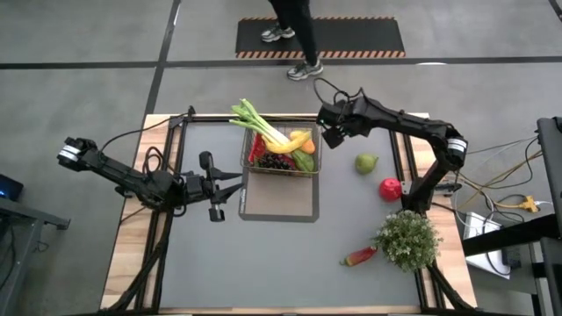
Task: Build produce basket
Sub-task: Put the pear into the wire basket
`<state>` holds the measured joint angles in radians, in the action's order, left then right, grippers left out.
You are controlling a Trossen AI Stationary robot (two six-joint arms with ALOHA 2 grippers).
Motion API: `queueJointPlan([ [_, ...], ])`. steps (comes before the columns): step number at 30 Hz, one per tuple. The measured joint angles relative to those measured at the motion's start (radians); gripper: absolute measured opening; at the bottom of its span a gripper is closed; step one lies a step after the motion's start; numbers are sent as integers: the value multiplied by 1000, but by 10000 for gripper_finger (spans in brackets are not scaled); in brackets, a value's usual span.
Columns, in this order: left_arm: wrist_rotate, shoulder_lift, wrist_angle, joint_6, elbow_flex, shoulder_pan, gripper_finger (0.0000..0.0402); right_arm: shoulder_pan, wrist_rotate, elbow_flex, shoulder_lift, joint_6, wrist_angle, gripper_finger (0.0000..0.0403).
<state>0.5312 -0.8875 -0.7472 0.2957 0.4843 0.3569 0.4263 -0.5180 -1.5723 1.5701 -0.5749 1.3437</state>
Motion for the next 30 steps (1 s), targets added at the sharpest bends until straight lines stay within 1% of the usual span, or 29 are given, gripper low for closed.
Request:
queueJointPlan([
  [2,0,0,4,0,0,0,98,0,-25,41,-6,-65,9,350],
  [5,0,0,7,0,0,0,98,0,-25,109,-19,-146,10,358],
  [7,0,0,7,0,0,0,98,0,-32,160,-32,-239,8,358],
  [11,0,0,6,2,0,0,98,-8,-111,276,-73,-461,0,356],
  [15,0,0,3,35,0,0,98,-10,-100,383,-116,-578,-23,349],
  [23,1,15,-34,106,0,0,98,-15,-75,551,-200,-670,-179,337],
  [30,1,41,-42,133,0,0,98,-23,-41,644,-200,-723,-241,336],
])
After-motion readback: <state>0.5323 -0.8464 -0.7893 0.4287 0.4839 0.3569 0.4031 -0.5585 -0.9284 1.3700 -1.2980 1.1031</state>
